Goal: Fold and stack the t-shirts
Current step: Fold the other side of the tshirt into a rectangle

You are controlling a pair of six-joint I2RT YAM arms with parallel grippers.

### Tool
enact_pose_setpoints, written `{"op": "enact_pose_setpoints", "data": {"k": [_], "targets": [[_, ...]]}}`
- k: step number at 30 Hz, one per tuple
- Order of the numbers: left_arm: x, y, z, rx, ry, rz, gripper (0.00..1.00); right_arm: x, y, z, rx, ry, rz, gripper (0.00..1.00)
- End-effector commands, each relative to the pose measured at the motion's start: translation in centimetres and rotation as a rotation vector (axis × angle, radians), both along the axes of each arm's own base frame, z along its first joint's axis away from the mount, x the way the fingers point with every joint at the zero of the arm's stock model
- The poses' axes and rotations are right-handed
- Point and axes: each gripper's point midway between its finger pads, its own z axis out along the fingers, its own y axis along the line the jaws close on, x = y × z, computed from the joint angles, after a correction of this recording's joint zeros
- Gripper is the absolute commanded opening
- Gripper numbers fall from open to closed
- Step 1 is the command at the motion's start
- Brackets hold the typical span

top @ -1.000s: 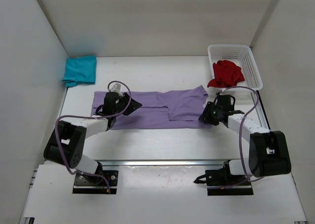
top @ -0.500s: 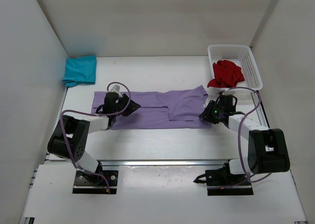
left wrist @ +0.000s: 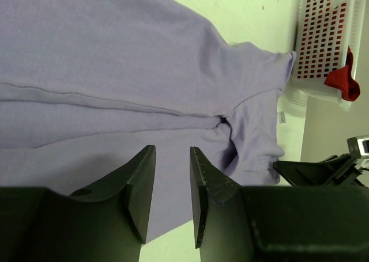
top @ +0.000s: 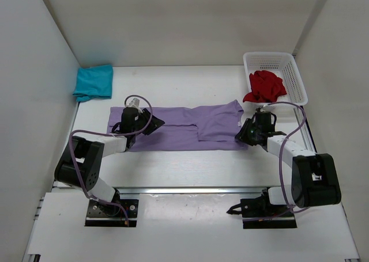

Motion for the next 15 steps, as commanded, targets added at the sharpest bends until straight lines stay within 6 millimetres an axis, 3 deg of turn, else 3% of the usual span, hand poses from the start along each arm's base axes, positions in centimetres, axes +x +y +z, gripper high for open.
{"op": "enact_pose_setpoints", "data": {"k": [1,6,9,10,13,15], "targets": [[0.3,-0.2,2.0,-0.018,-0.065,0.003,0.41,-0.1,-0.5,-0.5,-0.038,0.013,-0.023,0.25],[0.2,-0.3,1.8,-0.023,-0.061,-0.003,0.4,-0.2,-0.3,-1.1,-0.009,0.018,-0.013,0.22],[0.1,-0.2,1.6,-0.026,-0.058,0.001,0.4,-0.1,0.2,-1.1,0.022,0.015,-0.003,0.14],[0.2,-0.3,1.7,-0.026,-0.06,0.001,0.4,-0.1,0.4,-1.1,0.03,0.013,0.003,0.07],[0.1,-0.2,1.7,-0.021,-0.065,-0.001,0.4,0.0,0.2,-0.3,0.005,-0.014,-0.011,0.02],[-0.1,-0.5,1.6,-0.022,-0.06,-0.007,0.4,0.6,-0.2,1.3,-0.001,-0.068,-0.031,0.0]]}}
